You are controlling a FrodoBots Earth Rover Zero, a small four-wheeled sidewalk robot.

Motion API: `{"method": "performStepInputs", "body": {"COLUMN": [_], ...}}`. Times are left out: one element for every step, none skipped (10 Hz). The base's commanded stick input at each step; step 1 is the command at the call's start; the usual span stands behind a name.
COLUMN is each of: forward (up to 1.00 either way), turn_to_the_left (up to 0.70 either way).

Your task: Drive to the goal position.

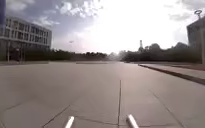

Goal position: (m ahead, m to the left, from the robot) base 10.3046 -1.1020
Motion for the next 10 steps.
{"method": "performStepInputs", "body": {"forward": [1.00,1.00,1.00,1.00,1.00,1.00,1.00,1.00,1.00,1.00], "turn_to_the_left": [0.00,0.00,0.00,0.00,0.00,0.00,0.00,0.00,0.00,-0.19]}}
